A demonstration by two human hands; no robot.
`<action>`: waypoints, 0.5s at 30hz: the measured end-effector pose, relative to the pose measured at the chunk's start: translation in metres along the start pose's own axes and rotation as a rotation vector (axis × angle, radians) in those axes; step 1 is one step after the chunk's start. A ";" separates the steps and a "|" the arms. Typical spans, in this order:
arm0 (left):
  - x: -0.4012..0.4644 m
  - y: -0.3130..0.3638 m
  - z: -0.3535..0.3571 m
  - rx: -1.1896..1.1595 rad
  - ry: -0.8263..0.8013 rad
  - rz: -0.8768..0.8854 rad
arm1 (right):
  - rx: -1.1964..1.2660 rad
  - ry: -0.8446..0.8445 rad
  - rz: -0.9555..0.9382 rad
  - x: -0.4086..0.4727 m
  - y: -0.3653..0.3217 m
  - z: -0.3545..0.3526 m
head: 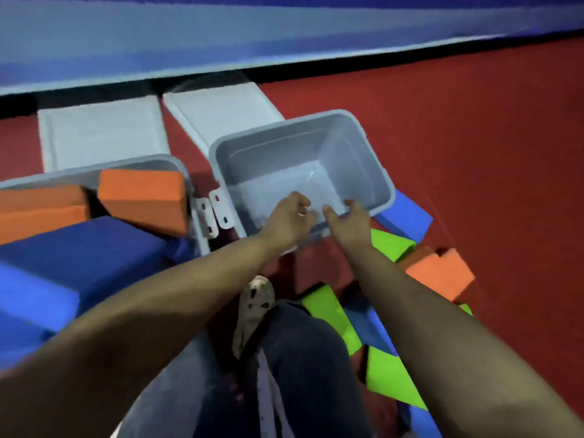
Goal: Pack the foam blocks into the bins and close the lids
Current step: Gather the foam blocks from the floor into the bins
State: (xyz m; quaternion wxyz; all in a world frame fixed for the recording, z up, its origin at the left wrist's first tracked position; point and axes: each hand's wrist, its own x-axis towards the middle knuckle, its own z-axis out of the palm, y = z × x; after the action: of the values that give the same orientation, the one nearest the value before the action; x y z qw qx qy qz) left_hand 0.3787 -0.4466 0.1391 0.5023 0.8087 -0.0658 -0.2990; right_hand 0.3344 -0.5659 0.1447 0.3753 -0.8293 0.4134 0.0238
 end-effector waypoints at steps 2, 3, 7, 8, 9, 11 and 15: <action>0.006 -0.010 0.058 0.029 -0.116 0.028 | 0.000 0.060 0.074 0.011 0.060 -0.021; 0.008 -0.015 0.083 0.039 -0.147 0.037 | 0.010 0.080 0.107 0.015 0.090 -0.030; 0.004 -0.033 0.154 0.224 -0.238 0.053 | 0.035 0.097 0.203 0.008 0.201 -0.052; 0.000 -0.033 0.169 0.307 -0.283 0.052 | 0.044 0.096 0.243 0.003 0.226 -0.058; -0.001 -0.035 0.183 0.388 -0.333 0.039 | 0.047 0.096 0.291 -0.004 0.251 -0.065; -0.002 -0.041 0.212 0.539 -0.426 0.015 | 0.003 0.090 0.375 -0.017 0.299 -0.080; 0.002 -0.038 0.250 0.729 -0.532 0.158 | -0.042 0.090 0.502 -0.019 0.354 -0.097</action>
State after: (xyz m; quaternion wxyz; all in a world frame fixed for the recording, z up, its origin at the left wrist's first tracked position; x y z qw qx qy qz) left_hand 0.2356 -0.6219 0.0266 0.1720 0.8201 -0.3550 -0.4145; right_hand 0.0465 -0.7489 0.0071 0.3215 -0.7084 0.6221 0.0882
